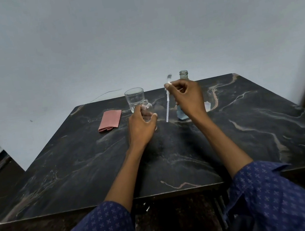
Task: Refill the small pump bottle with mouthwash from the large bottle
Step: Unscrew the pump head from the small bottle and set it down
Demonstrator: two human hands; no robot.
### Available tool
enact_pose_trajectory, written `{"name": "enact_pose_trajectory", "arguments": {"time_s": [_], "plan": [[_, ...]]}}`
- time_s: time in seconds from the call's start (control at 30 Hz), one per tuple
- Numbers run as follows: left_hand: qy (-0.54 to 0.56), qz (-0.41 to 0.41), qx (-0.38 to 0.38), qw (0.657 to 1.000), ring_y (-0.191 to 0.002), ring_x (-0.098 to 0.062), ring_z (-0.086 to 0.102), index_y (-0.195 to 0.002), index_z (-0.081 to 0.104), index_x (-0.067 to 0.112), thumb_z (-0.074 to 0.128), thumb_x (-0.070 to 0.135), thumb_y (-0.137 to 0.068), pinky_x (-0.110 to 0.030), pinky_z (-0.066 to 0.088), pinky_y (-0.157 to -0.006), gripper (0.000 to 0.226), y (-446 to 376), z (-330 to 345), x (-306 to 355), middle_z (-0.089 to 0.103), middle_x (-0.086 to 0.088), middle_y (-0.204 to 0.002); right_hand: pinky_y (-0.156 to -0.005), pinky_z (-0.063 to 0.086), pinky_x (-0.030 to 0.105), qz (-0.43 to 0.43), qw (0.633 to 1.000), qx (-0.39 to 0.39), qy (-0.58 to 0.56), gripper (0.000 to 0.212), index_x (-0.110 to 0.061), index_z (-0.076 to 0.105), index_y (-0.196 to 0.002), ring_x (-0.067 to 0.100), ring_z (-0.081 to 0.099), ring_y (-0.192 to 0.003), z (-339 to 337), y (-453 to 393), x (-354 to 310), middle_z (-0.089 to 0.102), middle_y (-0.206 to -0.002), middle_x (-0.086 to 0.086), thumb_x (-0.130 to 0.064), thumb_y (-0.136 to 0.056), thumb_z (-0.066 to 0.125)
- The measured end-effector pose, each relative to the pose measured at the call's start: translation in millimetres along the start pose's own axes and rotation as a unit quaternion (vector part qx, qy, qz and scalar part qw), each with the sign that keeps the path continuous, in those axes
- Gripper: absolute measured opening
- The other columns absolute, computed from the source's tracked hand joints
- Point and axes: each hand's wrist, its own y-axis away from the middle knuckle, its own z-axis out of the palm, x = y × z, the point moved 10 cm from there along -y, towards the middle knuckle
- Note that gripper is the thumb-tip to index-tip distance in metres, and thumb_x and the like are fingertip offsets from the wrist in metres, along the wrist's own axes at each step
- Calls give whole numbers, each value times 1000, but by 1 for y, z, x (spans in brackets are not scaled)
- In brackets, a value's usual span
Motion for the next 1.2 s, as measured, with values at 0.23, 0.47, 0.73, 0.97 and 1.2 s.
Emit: {"name": "enact_pose_trajectory", "arguments": {"time_s": [0.23, 0.47, 0.73, 0.97, 1.2], "plan": [[-1, -2, -5, 1000, -82, 1, 69, -113, 58, 27, 74, 37, -88, -33, 61, -74, 32, 0, 2, 3, 72, 16, -89, -66, 61, 37, -60, 971, -63, 221, 32, -17, 80, -80, 8, 71, -68, 28, 12, 1, 76, -72, -4, -48, -89, 80], [-7, 3, -5, 1000, -80, 2, 69, -110, 58, 27, 72, 41, -85, -35, 62, -76, 32, 3, 1, 7, 73, 17, -89, -70, 59, 39, -33, 924, -113, 364, 38, -9, 80, -82, 32, 72, -78, 41, 23, 18, 76, -80, 13, -46, -90, 81], [-9, 9, -8, 1000, -81, 0, 70, -109, 60, 25, 76, 37, -87, -41, 64, -79, 29, 4, 2, 10, 73, 15, -90, -74, 57, 42, -15, 903, -139, 406, 34, -4, 74, -97, 38, 72, -92, 54, 31, 29, 74, -97, 19, -37, -91, 82], [-8, 10, -8, 1000, -81, 0, 70, -110, 62, 25, 74, 40, -86, -42, 64, -80, 32, 5, 1, 11, 74, 15, -90, -73, 54, 40, -18, 897, -134, 420, 35, -5, 74, -98, 39, 71, -94, 54, 34, 28, 73, -100, 19, -39, -91, 81], [-4, 13, -19, 1000, -82, -2, 71, -112, 60, 26, 78, 39, -89, -43, 64, -80, 32, 3, 3, 11, 73, 14, -91, -60, 51, 32, -84, 916, -69, 386, 42, -11, 77, -78, 27, 69, -68, 31, 26, -14, 71, -70, 8, -46, -99, 70]]}}
